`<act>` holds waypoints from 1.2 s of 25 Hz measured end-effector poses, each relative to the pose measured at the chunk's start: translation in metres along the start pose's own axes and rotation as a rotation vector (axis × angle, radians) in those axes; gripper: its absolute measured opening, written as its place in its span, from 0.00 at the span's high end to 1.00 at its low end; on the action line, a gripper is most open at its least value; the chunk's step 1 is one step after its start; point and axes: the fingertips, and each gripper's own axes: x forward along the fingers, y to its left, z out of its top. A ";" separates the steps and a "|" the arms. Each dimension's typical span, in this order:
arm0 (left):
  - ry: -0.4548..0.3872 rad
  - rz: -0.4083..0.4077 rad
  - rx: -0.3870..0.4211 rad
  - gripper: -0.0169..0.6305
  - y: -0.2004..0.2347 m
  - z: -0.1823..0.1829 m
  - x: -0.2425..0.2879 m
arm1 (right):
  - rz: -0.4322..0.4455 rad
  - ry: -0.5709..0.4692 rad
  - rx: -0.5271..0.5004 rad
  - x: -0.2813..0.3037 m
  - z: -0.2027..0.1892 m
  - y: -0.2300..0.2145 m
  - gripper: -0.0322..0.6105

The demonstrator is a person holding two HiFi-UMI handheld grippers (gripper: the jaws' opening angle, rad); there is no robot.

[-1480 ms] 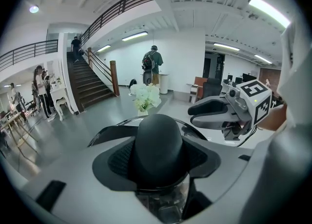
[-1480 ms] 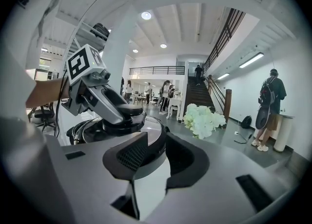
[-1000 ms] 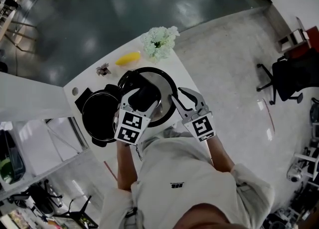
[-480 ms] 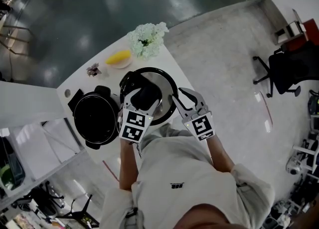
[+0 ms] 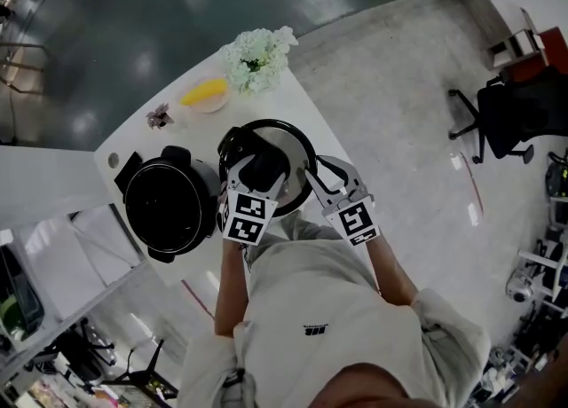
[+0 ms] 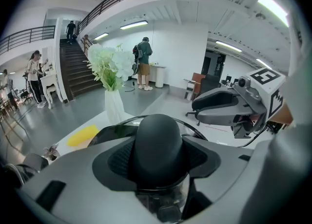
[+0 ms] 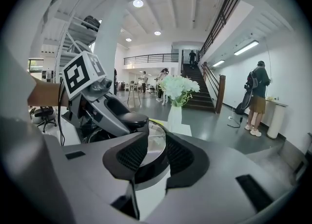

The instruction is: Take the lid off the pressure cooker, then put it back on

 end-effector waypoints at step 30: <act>0.061 0.043 -0.032 0.53 -0.005 -0.069 0.081 | 0.000 0.120 0.050 0.028 -0.103 -0.007 0.77</act>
